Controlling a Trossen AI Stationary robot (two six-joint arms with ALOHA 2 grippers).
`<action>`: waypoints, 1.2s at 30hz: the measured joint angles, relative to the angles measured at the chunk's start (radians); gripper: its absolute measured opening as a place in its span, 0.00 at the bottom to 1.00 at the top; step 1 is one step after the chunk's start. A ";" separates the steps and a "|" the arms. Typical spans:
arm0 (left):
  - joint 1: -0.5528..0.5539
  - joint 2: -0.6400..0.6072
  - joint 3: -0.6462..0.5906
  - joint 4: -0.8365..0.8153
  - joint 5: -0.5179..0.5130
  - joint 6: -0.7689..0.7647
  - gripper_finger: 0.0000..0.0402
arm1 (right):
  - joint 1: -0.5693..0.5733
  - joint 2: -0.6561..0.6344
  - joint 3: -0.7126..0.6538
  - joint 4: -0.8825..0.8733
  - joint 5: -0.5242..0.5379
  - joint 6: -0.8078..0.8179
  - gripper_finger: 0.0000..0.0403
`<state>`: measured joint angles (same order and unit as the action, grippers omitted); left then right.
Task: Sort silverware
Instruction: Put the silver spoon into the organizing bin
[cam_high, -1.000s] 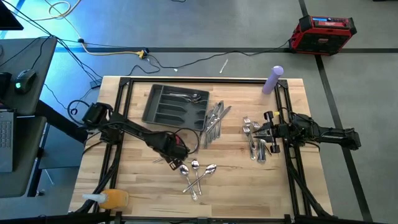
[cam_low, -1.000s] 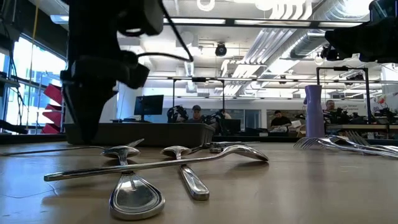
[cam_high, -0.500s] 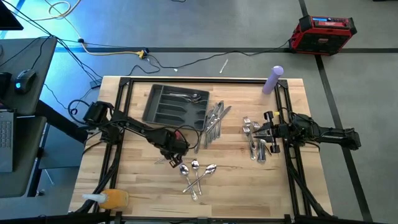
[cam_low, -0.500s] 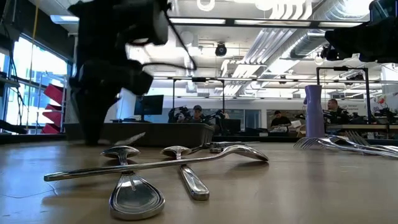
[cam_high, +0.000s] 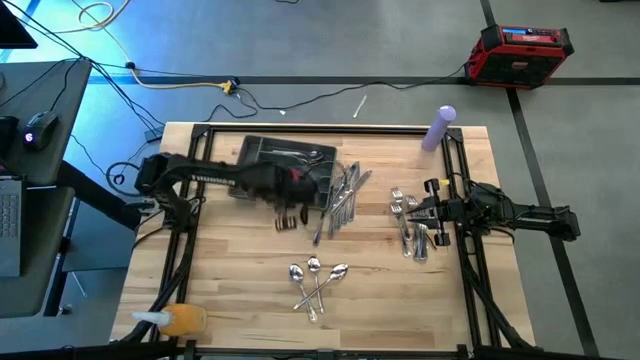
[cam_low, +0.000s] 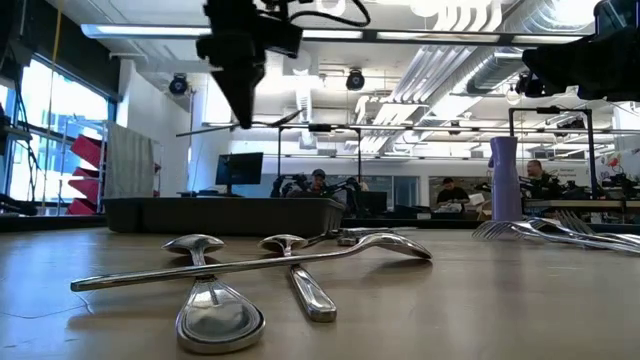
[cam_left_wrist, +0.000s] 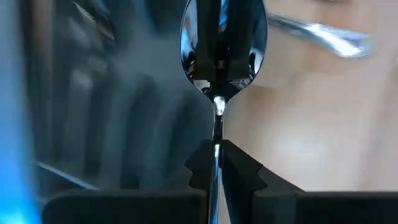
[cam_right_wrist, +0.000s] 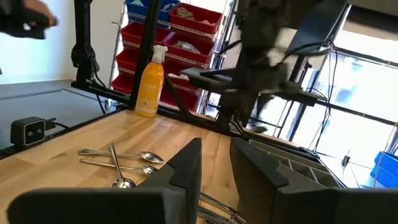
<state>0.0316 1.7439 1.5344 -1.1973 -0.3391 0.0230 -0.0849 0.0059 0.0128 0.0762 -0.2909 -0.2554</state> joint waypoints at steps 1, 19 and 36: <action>0.030 0.000 0.007 0.008 -0.014 0.092 0.01 | 0.000 0.000 0.000 0.000 0.000 0.000 0.18; 0.559 0.129 0.000 0.428 0.209 0.567 0.01 | 0.000 0.001 0.000 -0.007 0.000 0.000 0.18; 0.556 0.314 0.000 0.426 0.234 0.636 0.02 | 0.000 0.001 0.000 -0.021 0.000 -0.015 0.18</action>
<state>0.5873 2.0581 1.5341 -0.7715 -0.1053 0.6589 -0.0853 0.0067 0.0128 0.0551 -0.2909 -0.2705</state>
